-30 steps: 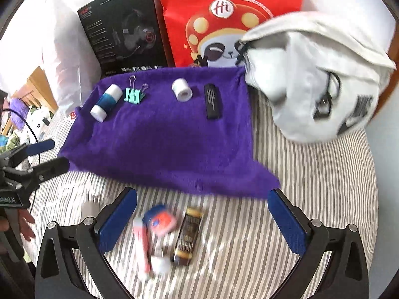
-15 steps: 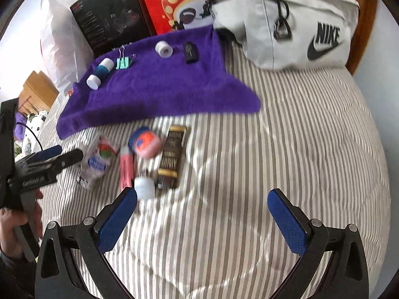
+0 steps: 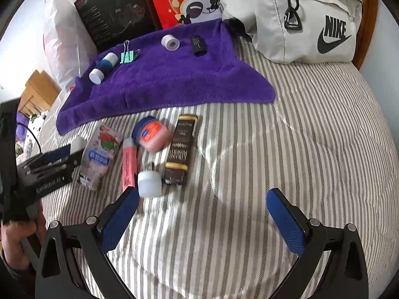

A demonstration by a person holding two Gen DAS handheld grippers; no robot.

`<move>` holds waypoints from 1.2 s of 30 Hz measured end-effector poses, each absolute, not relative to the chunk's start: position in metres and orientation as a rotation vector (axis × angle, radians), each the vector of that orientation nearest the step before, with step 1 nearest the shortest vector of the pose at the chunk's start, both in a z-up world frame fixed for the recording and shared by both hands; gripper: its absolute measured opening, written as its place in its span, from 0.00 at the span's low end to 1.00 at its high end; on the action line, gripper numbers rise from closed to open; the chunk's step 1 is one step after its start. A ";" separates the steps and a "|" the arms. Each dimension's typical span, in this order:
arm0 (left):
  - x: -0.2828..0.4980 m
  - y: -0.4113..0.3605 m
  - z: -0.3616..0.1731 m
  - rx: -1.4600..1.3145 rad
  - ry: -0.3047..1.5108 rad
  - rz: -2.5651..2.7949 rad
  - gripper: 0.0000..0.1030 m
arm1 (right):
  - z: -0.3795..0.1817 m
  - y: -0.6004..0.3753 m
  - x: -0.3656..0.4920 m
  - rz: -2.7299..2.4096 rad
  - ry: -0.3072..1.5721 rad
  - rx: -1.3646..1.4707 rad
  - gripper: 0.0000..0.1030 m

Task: Organize rigid objects
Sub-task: 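Grasp the white square plug with left tool while right tool grasps Grand Reserve box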

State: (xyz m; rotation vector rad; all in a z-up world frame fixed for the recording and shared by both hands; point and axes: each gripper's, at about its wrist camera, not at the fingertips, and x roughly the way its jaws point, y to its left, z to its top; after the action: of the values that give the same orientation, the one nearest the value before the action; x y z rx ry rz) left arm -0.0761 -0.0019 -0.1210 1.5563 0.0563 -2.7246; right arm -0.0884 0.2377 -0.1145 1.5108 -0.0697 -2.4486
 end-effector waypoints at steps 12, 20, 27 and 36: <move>-0.076 -0.009 -0.120 1.589 0.088 -2.738 0.34 | -0.131 0.223 -0.126 -2.508 0.031 1.500 0.78; -0.077 -0.009 -0.121 1.592 0.075 -2.751 0.34 | -0.132 0.198 -0.113 -2.569 0.214 1.379 0.46; -0.073 -0.018 -0.120 1.592 0.144 -2.788 0.34 | -0.130 0.205 -0.113 -2.546 0.186 1.374 0.23; -0.068 -0.038 -0.118 1.636 0.316 -2.800 0.34 | -0.123 0.222 -0.115 -2.470 0.084 1.425 0.22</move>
State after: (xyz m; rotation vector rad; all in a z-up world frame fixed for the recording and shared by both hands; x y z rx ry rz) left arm -0.0682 -0.0384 -0.1176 1.6356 0.3161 -2.7995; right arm -0.1153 0.2218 -0.1234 1.4249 0.0844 -2.4704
